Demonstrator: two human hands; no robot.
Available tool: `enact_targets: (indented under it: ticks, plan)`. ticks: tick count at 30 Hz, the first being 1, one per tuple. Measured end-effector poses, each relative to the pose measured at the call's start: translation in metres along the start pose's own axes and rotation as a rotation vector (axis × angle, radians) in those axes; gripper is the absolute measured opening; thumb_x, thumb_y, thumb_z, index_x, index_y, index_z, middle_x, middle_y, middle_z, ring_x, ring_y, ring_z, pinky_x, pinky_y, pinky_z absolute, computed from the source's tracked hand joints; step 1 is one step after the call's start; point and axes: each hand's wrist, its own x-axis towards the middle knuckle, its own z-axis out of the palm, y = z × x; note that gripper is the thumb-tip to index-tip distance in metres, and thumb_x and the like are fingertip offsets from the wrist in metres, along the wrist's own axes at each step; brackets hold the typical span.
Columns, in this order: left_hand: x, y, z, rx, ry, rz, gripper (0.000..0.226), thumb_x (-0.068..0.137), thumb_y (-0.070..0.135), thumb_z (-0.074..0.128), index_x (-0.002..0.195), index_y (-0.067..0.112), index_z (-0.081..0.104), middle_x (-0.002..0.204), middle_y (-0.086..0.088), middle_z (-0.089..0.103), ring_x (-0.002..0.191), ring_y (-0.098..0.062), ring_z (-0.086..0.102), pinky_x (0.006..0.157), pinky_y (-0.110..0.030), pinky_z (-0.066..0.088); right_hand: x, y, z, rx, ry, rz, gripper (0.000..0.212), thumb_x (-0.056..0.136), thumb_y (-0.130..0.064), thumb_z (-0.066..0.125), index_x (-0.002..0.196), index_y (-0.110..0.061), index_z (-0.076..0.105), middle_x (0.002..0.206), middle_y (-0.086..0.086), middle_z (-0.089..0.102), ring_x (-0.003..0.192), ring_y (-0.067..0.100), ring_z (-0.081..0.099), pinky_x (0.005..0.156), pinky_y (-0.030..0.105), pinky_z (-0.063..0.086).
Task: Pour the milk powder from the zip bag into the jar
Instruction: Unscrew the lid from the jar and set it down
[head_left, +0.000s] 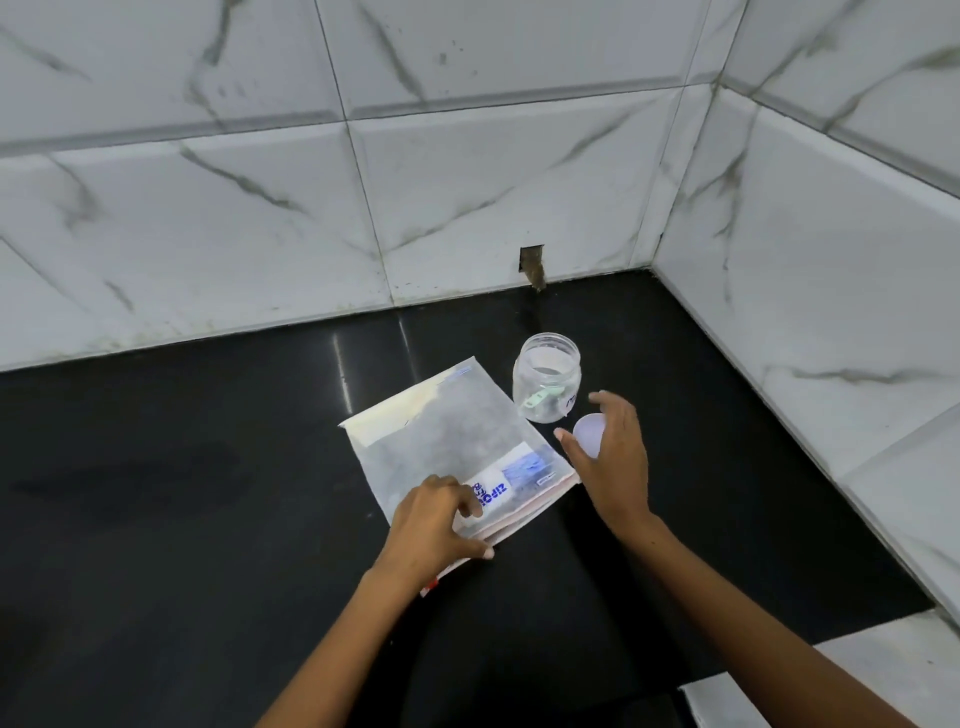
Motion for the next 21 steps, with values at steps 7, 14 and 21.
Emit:
enact_targets:
  ticks: [7, 14, 21]
  plan:
    - [-0.017, -0.004, 0.0, -0.091, 0.144, -0.022, 0.033, 0.073, 0.048, 0.075, 0.096, 0.025, 0.066, 0.1, 0.01, 0.064, 0.095, -0.011, 0.055, 0.076, -0.029, 0.046, 0.032, -0.032, 0.019, 0.042, -0.002, 0.037, 0.048, 0.082, -0.02, 0.072, 0.126, -0.014, 0.052, 0.141, 0.013, 0.048, 0.139, 0.024, 0.035, 0.106, 0.041, 0.039]
    - [-0.029, -0.011, -0.015, -0.232, 0.364, -0.053, 0.031, 0.08, 0.046, 0.071, 0.101, 0.024, 0.069, 0.102, 0.015, 0.067, 0.093, -0.006, 0.058, 0.077, -0.025, 0.047, 0.053, -0.056, 0.015, -0.05, -0.01, -0.019, 0.017, 0.083, -0.023, 0.07, 0.091, -0.009, 0.064, 0.095, 0.006, 0.068, 0.085, 0.024, 0.064, 0.074, 0.042, 0.052]
    - [-0.052, -0.033, -0.039, -0.456, 0.647, -0.11, 0.065, 0.073, 0.05, 0.076, 0.13, 0.027, 0.056, 0.121, 0.009, 0.064, 0.103, -0.006, 0.058, 0.082, -0.023, 0.047, 0.012, -0.131, 0.031, 0.16, -0.256, -0.371, 0.02, 0.077, -0.028, 0.075, 0.08, -0.011, 0.064, 0.085, 0.001, 0.067, 0.075, 0.015, 0.06, 0.071, 0.033, 0.048]
